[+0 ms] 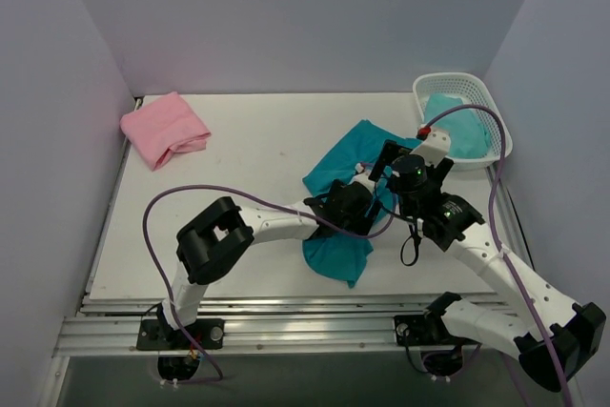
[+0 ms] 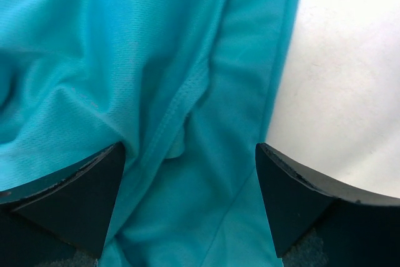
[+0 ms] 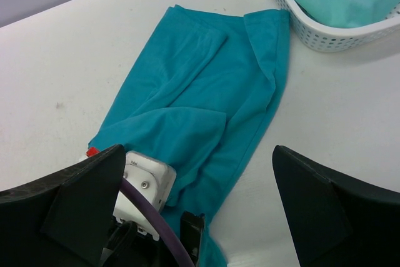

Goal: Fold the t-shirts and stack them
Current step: Flatten out the tshirt

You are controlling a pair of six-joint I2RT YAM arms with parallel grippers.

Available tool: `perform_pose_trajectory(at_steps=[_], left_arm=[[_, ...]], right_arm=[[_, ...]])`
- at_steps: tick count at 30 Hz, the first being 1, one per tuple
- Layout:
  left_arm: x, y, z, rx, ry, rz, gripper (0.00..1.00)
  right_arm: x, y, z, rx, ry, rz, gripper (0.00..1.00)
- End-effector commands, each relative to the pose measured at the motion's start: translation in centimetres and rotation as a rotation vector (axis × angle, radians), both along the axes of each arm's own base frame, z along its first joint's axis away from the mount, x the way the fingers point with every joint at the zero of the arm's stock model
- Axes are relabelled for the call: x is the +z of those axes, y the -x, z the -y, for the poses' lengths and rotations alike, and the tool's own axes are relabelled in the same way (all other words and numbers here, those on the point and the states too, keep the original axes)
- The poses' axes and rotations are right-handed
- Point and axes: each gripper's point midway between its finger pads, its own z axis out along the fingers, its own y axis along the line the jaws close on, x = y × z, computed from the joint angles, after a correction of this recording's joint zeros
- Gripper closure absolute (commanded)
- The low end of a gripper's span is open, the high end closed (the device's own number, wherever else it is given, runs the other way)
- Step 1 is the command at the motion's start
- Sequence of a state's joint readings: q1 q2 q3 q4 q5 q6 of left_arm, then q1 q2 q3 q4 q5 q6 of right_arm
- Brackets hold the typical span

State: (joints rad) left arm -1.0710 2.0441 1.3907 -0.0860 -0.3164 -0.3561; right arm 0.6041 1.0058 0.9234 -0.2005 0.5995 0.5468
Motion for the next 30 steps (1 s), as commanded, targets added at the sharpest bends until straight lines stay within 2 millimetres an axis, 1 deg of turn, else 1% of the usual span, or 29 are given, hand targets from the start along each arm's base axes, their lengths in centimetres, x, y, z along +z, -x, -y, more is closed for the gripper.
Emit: perform_pose_trajectory(at_steps=[1, 3, 4, 6, 8, 11, 12, 15, 16, 17, 18, 19, 20, 21, 22, 23, 24, 25, 26, 27, 28, 29, 30], left_arm=[[3.5, -2.0, 0.8, 0.038, 0.021, 0.1, 0.06], [3.3, -2.7, 0.8, 0.064, -0.001, 0.119, 0.08], [2.1, -2.9, 0.6, 0.071, -0.028, 0.116, 0.08], [1.0, -3.7, 0.1, 0.112, -0.062, 0.134, 0.1], [0.4, -4.2, -0.2, 0.135, -0.072, 0.136, 0.12], [-0.5, -5.0, -0.3, 0.144, -0.067, 0.127, 0.23], [-0.9, -5.1, -0.3, 0.145, -0.068, 0.123, 0.32], [-1.3, -5.7, -0.5, 0.16, -0.064, 0.119, 0.52], [-1.4, -5.8, -0.6, 0.167, -0.058, 0.114, 0.67], [-1.4, -5.9, -0.9, 0.175, -0.057, 0.11, 0.76], [-0.7, -6.0, -0.9, 0.188, -0.038, 0.113, 0.85], [0.0, -6.1, -1.0, 0.2, -0.025, 0.125, 0.98], [-0.1, -5.7, -1.4, 0.201, -0.025, 0.122, 0.98], [1.9, -5.8, -1.4, 0.207, 0.02, 0.139, 0.98], [2.8, -5.6, -1.5, 0.207, 0.037, 0.142, 0.98], [3.2, -5.3, -1.9, 0.205, 0.039, 0.139, 0.98], [5.5, -5.1, -2.0, 0.205, 0.073, 0.153, 0.98], [6.5, -4.9, -2.2, 0.199, 0.084, 0.157, 0.97], [7.1, -4.5, -2.3, 0.185, 0.092, 0.153, 0.95], [9.1, -4.2, -2.7, 0.176, 0.114, 0.164, 0.89], [10.0, -4.0, -2.8, 0.166, 0.128, 0.167, 0.81], [10.8, -3.7, -2.7, 0.148, 0.143, 0.167, 0.66], [12.0, -3.3, -3.2, 0.144, 0.162, 0.179, 0.63]], right_arm=[[-0.2, 0.1, 0.3, -0.017, 0.017, -0.002, 0.0], [-0.3, 0.1, 0.3, -0.018, 0.021, -0.005, 0.0], [-0.3, 0.1, 0.3, -0.018, 0.021, -0.005, 0.0], [-0.3, 0.2, 0.3, -0.015, 0.019, -0.003, 0.0], [-0.2, 0.2, 0.3, -0.015, 0.017, -0.001, 0.0], [-0.3, 0.2, 0.4, -0.017, 0.022, -0.003, 0.0], [-0.3, 0.2, 0.3, -0.015, 0.022, -0.004, 0.0], [-0.3, 0.2, 0.3, -0.015, 0.02, -0.002, 0.0], [-0.3, 0.2, 0.4, -0.017, 0.021, -0.002, 0.0], [-0.4, 0.2, 0.3, -0.015, 0.022, -0.004, 0.0], [-0.4, 0.1, 0.4, -0.018, 0.022, -0.004, 0.0], [-0.5, 0.1, 0.3, -0.015, 0.024, -0.007, 0.0], [-0.6, 0.1, 0.2, -0.012, 0.024, -0.009, 0.0], [-0.7, 0.1, 0.2, -0.015, 0.025, -0.012, 0.0], [-0.8, 0.1, 0.2, -0.013, 0.025, -0.014, 0.0], [-0.8, 0.0, 0.2, -0.013, 0.025, -0.013, 0.0], [-0.9, 0.0, 0.2, -0.013, 0.027, -0.016, 0.0], [-0.8, 0.0, 0.2, -0.013, 0.025, -0.014, 0.0], [-0.9, 0.0, 0.1, -0.011, 0.024, -0.015, 0.0], [-0.9, 0.0, 0.1, -0.011, 0.024, -0.015, 0.0], [-0.9, 0.0, 0.0, -0.009, 0.024, -0.015, 0.0], [-0.9, -0.1, 0.0, -0.008, 0.022, -0.014, 0.0], [-1.0, -0.1, 0.0, -0.007, 0.022, -0.017, 0.0]])
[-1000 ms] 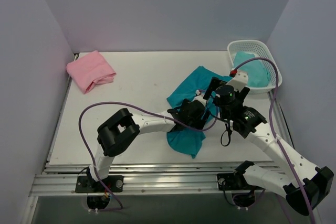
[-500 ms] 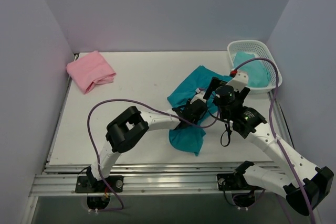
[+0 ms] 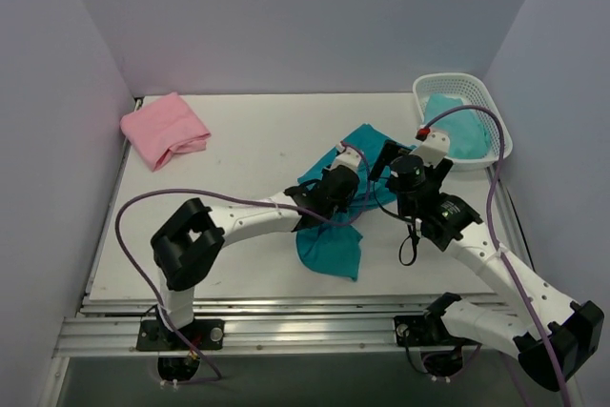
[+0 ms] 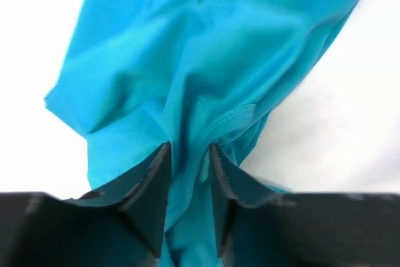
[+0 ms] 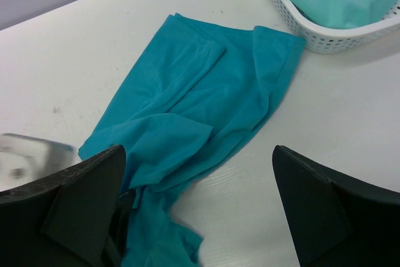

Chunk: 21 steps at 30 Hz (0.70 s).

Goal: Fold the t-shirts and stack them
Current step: Flatten out the tshirt

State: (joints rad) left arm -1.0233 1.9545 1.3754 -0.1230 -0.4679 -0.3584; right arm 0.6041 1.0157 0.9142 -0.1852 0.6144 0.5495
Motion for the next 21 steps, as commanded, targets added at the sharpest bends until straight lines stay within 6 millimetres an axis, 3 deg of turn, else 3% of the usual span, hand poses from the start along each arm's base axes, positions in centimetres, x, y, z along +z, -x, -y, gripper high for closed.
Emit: perform_pose_trajectory(at_steps=[1, 3, 6, 9, 13, 14, 21], left_arm=[[8.7, 0.4, 0.6, -0.033, 0.182, 0.093, 0.59], [9.9, 0.8, 0.2, -0.042, 0.213, 0.104, 0.53], [10.3, 0.9, -0.2, -0.041, 0.224, 0.115, 0.55], [10.1, 0.8, -0.3, -0.032, 0.218, 0.117, 0.61], [9.0, 0.8, 0.3, -0.057, 0.215, 0.1, 0.6], [9.4, 0.7, 1.1, -0.074, 0.246, 0.114, 0.59], [6.3, 1.0, 6.5, -0.247, 0.295, 0.071, 0.55]], right_arm=[[-0.6, 0.1, -0.2, 0.007, 0.015, -0.017, 0.0], [-0.6, 0.1, -0.2, 0.007, 0.016, -0.019, 0.0], [-0.6, 0.2, -0.1, 0.007, 0.016, -0.017, 0.0], [-0.5, 0.3, 0.0, 0.004, 0.016, -0.015, 0.0], [-0.4, 0.5, 0.1, 0.0, 0.014, -0.012, 0.0], [-0.5, 0.4, 0.2, -0.001, 0.013, -0.011, 0.0], [-0.8, 0.1, -0.1, 0.0, 0.018, -0.019, 0.0]])
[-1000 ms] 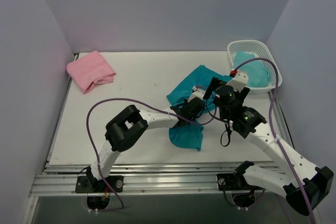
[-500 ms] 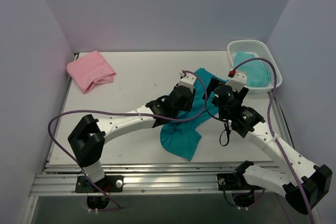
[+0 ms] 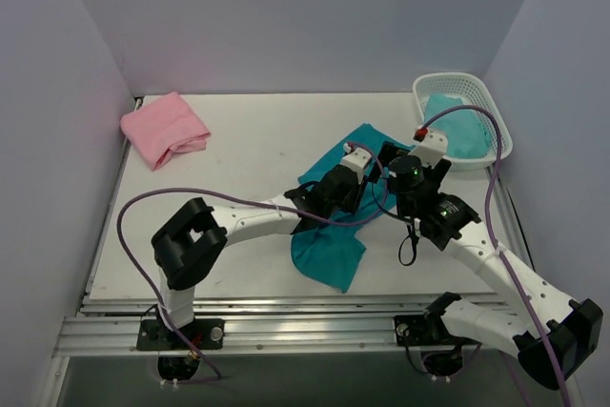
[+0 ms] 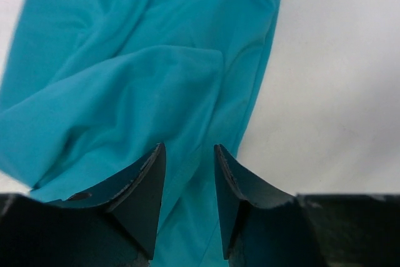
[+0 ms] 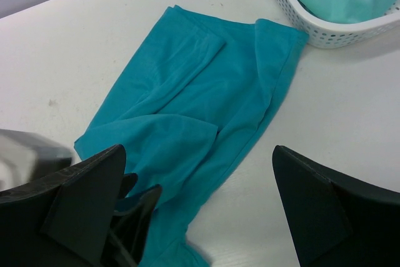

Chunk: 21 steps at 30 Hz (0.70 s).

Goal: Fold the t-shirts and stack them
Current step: Flatten out the tshirt

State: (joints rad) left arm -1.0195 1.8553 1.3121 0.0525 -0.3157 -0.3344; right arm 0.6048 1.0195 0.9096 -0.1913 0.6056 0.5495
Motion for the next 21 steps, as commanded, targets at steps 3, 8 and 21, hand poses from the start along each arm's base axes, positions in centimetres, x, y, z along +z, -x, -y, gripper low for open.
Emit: perform_pose_trajectory(at_steps=[3, 8, 21], left_arm=[[0.8, -0.1, 5.0, -0.137, 0.091, 0.022, 0.44], [-1.1, -0.8, 6.2, -0.143, 0.069, 0.017, 0.27], [-7.3, -2.0, 7.4, -0.126, -0.003, -0.039, 0.27]], right_arm=[[-0.4, 0.0, 0.2, -0.014, 0.017, -0.006, 0.0], [-0.4, 0.1, 0.1, -0.011, 0.015, -0.005, 0.0], [-0.5, 0.2, 0.3, -0.014, 0.014, -0.003, 0.0]])
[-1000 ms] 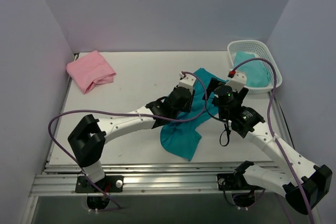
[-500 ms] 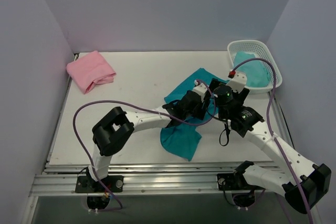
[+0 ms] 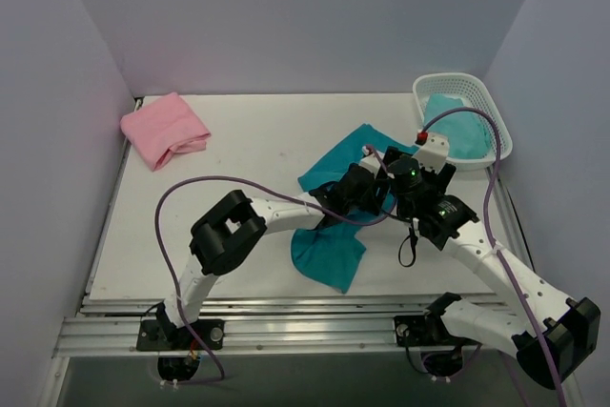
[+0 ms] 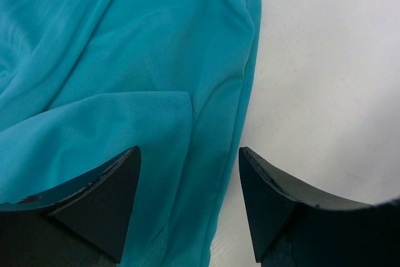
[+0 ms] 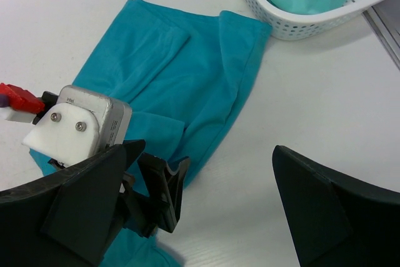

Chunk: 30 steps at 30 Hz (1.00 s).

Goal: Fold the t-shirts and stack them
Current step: Flatten out the tshirt

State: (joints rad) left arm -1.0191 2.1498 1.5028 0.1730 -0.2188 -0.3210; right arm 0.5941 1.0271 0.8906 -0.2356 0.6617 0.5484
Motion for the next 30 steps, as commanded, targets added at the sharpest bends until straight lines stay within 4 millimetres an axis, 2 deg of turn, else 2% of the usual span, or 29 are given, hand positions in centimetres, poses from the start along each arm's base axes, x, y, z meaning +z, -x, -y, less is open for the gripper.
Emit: perform_pose_trajectory(at_steps=[1, 5, 13, 17, 21, 30], left_arm=[[-2.1, 0.0, 0.9, -0.032, -0.036, -0.018, 0.28], [-3.8, -0.7, 0.6, -0.009, -0.053, -0.033, 0.28], [-5.4, -1.0, 0.5, 0.0, -0.061, -0.056, 0.33], [-6.0, -1.1, 0.3, 0.008, -0.064, -0.068, 0.42], [-5.9, -1.2, 0.2, 0.015, -0.062, -0.07, 0.57], [-5.5, -1.3, -0.3, 0.034, -0.052, -0.065, 0.67]], right_arm=[[1.0, -0.3, -1.5, 0.043, -0.052, 0.038, 0.0], [1.0, -0.3, -1.4, 0.044, -0.049, 0.037, 0.0], [0.9, -0.2, -1.4, 0.042, -0.05, 0.036, 0.0], [0.8, -0.2, -1.4, 0.042, -0.05, 0.036, 0.0], [0.6, -0.3, -1.5, 0.045, -0.051, 0.033, 0.0], [0.5, -0.3, -1.5, 0.046, -0.052, 0.03, 0.0]])
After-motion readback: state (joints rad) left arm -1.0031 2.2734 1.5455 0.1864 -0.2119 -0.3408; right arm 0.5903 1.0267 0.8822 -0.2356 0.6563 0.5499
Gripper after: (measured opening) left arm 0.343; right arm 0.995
